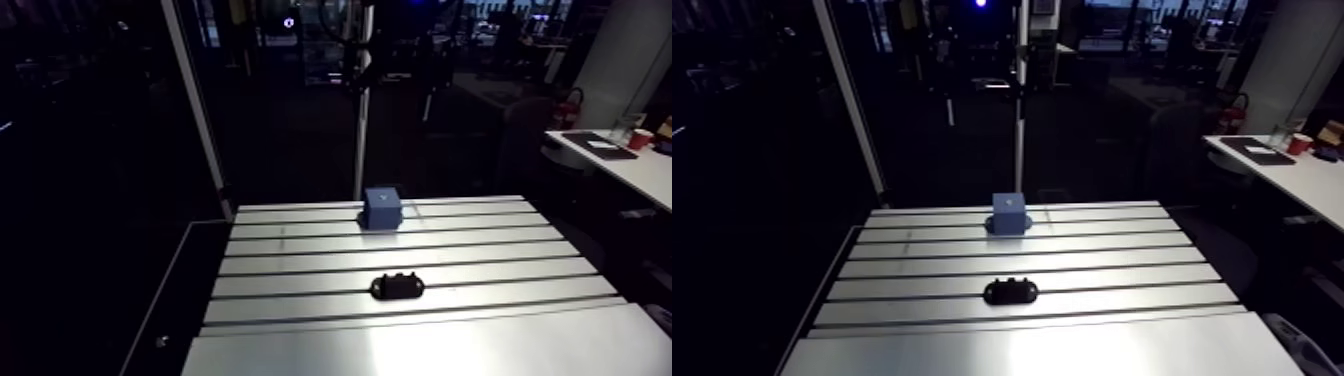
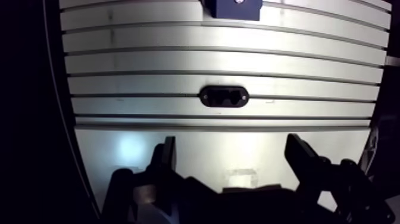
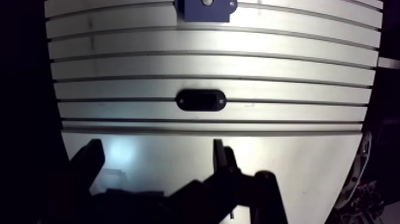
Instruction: Pick up the M10 bolt and insert it into the hex recess until seated.
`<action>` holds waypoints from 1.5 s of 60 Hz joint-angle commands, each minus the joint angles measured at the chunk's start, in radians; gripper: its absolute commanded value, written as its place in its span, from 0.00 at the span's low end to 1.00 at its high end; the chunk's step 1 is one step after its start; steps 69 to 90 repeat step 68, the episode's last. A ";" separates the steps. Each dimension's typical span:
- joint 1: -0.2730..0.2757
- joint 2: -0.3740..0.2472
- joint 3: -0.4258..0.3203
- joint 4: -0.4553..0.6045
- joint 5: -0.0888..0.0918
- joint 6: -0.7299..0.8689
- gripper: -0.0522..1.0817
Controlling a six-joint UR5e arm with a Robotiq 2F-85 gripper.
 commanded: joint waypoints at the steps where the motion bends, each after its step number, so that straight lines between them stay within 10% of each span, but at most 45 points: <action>1: 0.001 -0.028 0.027 0.013 -0.008 0.004 0.06; 90: 0.006 -0.062 0.069 -0.015 0.002 0.005 0.06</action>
